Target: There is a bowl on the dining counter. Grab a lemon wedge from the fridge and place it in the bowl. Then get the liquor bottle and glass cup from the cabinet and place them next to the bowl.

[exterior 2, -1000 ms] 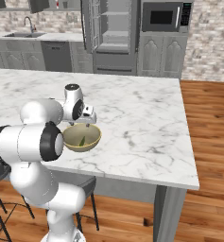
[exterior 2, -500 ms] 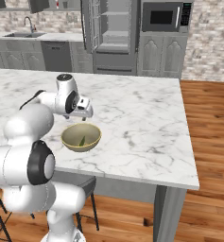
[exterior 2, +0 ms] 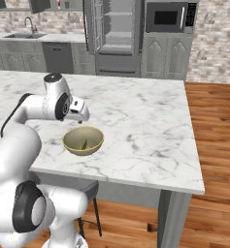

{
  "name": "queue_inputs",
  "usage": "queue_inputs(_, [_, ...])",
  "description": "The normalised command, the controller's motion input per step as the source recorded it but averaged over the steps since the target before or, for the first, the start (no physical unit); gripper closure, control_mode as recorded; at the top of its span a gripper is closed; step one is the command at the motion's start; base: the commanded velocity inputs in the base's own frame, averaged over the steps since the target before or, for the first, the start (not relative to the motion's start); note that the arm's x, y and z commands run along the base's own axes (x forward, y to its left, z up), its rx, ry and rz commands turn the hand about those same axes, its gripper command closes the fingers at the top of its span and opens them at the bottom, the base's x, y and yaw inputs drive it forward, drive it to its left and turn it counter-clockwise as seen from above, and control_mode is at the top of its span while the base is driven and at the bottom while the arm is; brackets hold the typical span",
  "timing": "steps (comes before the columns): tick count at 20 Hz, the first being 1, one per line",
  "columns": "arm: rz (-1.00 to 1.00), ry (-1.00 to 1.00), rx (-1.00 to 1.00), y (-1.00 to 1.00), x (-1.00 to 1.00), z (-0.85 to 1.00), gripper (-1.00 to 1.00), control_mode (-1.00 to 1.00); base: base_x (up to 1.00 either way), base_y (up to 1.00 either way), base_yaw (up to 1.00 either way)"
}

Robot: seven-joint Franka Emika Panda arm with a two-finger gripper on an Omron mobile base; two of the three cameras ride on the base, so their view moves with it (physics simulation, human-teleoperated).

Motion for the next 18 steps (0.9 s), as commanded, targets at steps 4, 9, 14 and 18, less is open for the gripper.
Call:
queue_inputs(4, [-0.02,-0.1,0.0,0.0,-0.69,0.04,-1.0,-1.0,0.0,0.0,0.0])
queue_inputs(9, [-0.01,0.0,0.0,0.0,-0.24,0.0,-1.0,-1.0,0.0,0.0,0.0])
queue_inputs(14, [0.0,0.03,-0.02,0.0,0.0,0.0,-1.0,-1.0,0.0,0.0,0.0])
queue_inputs(18, [0.0,0.0,-0.03,0.0,-0.08,0.0,-1.0,-1.0,0.0,0.0,0.0])
